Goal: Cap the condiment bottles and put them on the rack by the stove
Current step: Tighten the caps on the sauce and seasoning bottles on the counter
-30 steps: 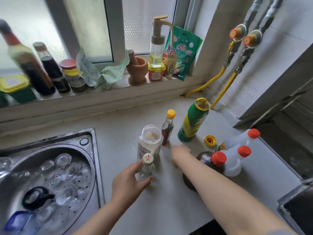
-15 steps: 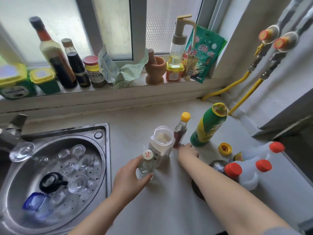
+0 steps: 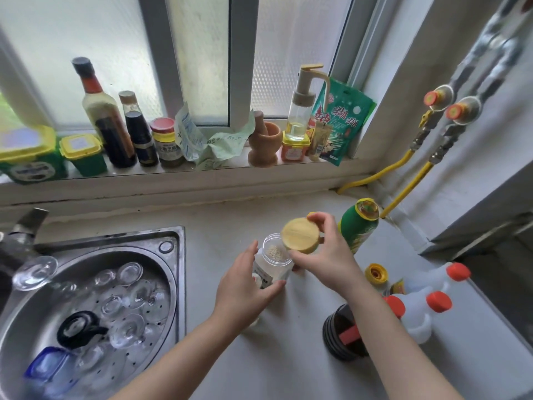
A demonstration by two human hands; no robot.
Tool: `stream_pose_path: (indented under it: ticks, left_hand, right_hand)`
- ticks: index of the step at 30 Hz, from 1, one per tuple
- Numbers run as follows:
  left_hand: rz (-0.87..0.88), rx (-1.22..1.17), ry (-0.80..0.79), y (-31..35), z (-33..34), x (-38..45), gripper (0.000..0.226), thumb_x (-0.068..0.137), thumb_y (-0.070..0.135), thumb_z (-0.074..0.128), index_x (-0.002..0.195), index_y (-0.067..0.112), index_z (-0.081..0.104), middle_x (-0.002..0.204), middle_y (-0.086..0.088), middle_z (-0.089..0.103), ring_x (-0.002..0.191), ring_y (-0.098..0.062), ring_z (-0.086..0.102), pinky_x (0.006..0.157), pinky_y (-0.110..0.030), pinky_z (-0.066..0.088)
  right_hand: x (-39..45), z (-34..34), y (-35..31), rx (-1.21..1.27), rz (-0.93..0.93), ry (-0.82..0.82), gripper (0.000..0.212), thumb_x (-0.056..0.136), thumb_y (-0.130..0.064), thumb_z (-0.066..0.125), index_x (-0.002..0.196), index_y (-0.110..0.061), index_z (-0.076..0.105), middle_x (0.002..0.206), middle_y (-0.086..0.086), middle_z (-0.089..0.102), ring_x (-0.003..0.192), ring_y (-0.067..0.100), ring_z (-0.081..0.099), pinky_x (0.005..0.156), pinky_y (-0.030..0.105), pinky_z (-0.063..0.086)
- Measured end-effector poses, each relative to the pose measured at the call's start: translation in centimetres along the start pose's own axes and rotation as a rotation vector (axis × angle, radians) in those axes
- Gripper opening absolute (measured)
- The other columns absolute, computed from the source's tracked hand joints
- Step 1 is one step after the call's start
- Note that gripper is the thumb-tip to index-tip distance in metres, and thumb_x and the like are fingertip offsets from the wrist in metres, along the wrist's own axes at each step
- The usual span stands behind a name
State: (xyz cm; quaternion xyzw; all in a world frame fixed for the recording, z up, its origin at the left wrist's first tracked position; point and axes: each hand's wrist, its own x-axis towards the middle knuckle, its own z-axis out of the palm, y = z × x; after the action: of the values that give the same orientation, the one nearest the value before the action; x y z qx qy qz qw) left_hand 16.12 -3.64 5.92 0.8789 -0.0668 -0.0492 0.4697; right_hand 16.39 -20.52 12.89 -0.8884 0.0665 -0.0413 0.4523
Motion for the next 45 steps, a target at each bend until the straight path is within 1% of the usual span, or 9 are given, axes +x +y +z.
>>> stream_pose_path:
  ticks: [4,8,11,15,18,24,29,40,45]
  left_hand:
    - [-0.115,-0.172,-0.124,1.0,-1.3,1.4,0.079,0.064,0.043,0.058,0.138,0.022,0.040,0.137,0.007,0.050,0.118,-0.011,0.052,0.097,-0.033,0.047]
    - [-0.159,-0.342,-0.113,-0.2,-3.1,3.4,0.048,0.084,0.017,0.047,0.131,0.021,0.049,0.132,-0.002,0.054,0.119,-0.012,0.051,0.097,-0.029,0.043]
    - [-0.119,-0.217,-0.195,-2.0,-3.9,5.4,0.058,0.081,-0.005,0.048,0.132,0.023,0.048,0.135,0.003,0.052,0.127,-0.013,0.047,0.089,-0.023,0.046]
    - [-0.012,-0.074,-0.511,-2.2,-3.9,7.9,0.084,0.070,0.007,0.076,0.140,0.034,0.038,0.143,0.009,0.043,0.131,-0.008,0.039,0.101,-0.028,0.041]
    - [0.114,0.039,-0.631,-1.4,-2.9,9.1,0.095,0.062,0.016,0.085,0.140,0.034,0.035,0.140,0.011,0.045,0.127,-0.005,0.039,0.102,-0.024,0.035]
    - [0.140,-0.034,-0.663,-2.2,-1.4,10.2,0.085,0.057,0.017,0.087,0.128,0.038,0.046,0.124,0.009,0.058,0.116,-0.012,0.053,0.104,-0.034,0.043]
    - [0.174,-0.088,-0.659,-2.8,-1.4,10.4,0.079,0.058,0.014,0.088,0.123,0.036,0.048,0.122,0.008,0.058,0.117,-0.012,0.052,0.108,-0.033,0.038]
    - [0.182,-0.138,-0.717,-3.6,-1.2,10.8,0.071,0.060,0.023,0.085,0.119,0.038,0.048,0.124,0.008,0.056,0.120,-0.013,0.049,0.109,-0.039,0.038]
    - [0.171,-0.148,-0.725,-3.8,-1.1,11.0,0.069,0.062,0.019,0.086,0.119,0.036,0.050,0.127,0.007,0.055,0.123,-0.015,0.048,0.109,-0.041,0.037]
  right_hand:
    - [1.5,1.6,0.5,-0.008,-0.028,-0.080,0.070,0.060,-0.029,0.084,0.113,-0.029,0.038,0.109,-0.007,0.052,0.099,0.012,0.055,0.080,0.043,0.054]
    - [2.2,1.8,1.3,-0.162,-0.032,-0.221,0.076,0.065,-0.037,0.082,0.126,-0.026,0.039,0.122,-0.003,0.048,0.114,0.015,0.048,0.096,0.030,0.044]
    - [2.4,1.7,1.2,-0.290,-0.088,-0.310,0.081,0.071,-0.037,0.078,0.138,-0.024,0.035,0.134,-0.004,0.045,0.123,0.013,0.043,0.101,0.024,0.036]
    - [3.2,1.2,0.3,-0.484,-0.165,-0.420,0.079,0.073,-0.034,0.075,0.139,-0.026,0.034,0.136,-0.003,0.037,0.126,0.016,0.037,0.104,0.034,0.037]
    - [4.1,0.9,-0.6,-0.567,-0.202,-0.519,0.077,0.074,-0.020,0.073,0.141,-0.025,0.034,0.135,-0.003,0.035,0.124,0.016,0.036,0.102,0.034,0.038]
    - [4.8,0.9,-1.4,-0.647,-0.232,-0.583,0.072,0.075,-0.006,0.065,0.139,-0.024,0.037,0.135,-0.002,0.038,0.122,0.017,0.042,0.099,0.031,0.040]
    - [5.2,1.3,-1.7,-0.704,-0.291,-0.608,0.070,0.073,0.002,0.060,0.134,-0.029,0.044,0.130,-0.004,0.043,0.116,0.021,0.048,0.091,0.039,0.047]
    - [5.7,1.4,-2.2,-0.798,-0.312,-0.666,0.069,0.074,0.006,0.056,0.131,-0.030,0.041,0.129,-0.006,0.044,0.112,0.021,0.052,0.081,0.035,0.049]
    - [4.9,1.9,-2.7,-1.123,-0.484,-0.657,0.075,0.077,0.007,0.055,0.139,-0.028,0.029,0.145,-0.006,0.032,0.115,0.023,0.049,0.077,0.038,0.048]
